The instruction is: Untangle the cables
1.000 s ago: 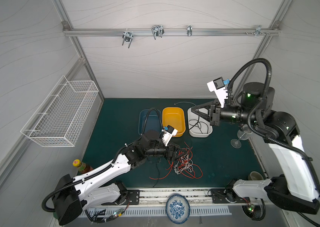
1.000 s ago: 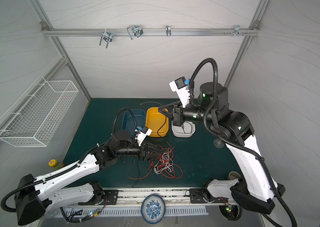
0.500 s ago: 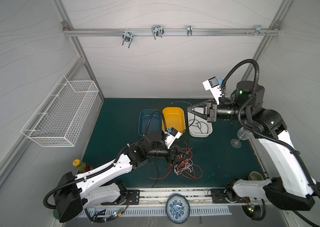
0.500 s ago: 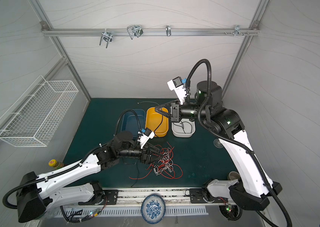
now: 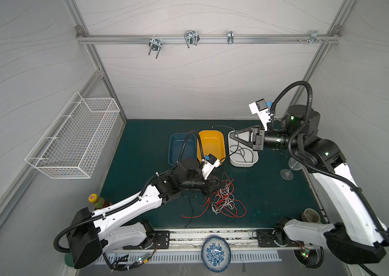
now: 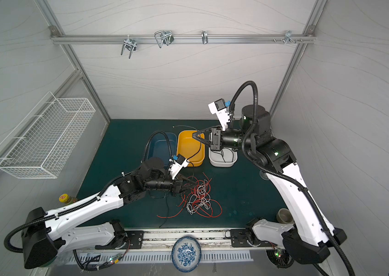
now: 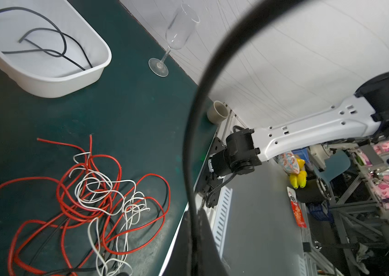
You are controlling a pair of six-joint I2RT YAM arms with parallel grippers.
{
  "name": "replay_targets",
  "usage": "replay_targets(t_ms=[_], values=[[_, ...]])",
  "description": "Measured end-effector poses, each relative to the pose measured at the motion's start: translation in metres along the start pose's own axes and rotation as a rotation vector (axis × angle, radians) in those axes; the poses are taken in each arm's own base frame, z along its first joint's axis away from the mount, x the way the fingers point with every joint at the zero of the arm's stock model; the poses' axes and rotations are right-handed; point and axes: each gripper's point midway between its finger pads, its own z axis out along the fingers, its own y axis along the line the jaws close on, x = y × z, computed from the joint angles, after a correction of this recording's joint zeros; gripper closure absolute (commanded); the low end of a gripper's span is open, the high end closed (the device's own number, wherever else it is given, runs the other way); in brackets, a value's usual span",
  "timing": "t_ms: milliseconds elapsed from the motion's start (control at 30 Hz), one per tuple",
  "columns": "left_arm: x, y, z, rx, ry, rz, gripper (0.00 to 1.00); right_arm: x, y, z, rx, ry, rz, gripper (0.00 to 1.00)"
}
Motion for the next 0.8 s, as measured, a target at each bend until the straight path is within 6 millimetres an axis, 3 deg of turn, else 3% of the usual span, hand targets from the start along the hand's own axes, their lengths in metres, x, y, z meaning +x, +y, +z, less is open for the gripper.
replay_targets(t_ms=[100,200,333,567,667,800], values=[[-0.001,-0.002,-0.008,-0.018,-0.002,-0.003,1.00,0.006,-0.026,-0.008,0.060,-0.035,0.064,0.98],[-0.006,-0.006,-0.018,-0.043,-0.013,-0.005,1.00,0.015,-0.057,-0.018,0.138,-0.071,0.147,0.74],[-0.024,-0.015,-0.031,-0.072,-0.036,-0.015,1.00,0.037,-0.087,-0.022,0.214,-0.079,0.223,0.58],[-0.089,-0.029,-0.069,-0.132,-0.176,-0.046,1.00,0.122,-0.144,-0.014,0.334,-0.002,0.365,0.54],[-0.108,-0.028,-0.080,-0.154,-0.214,-0.069,1.00,0.162,-0.151,0.002,0.360,0.085,0.372,0.52],[-0.115,-0.025,-0.083,-0.173,-0.214,-0.110,1.00,0.208,-0.151,0.025,0.368,0.172,0.337,0.48]])
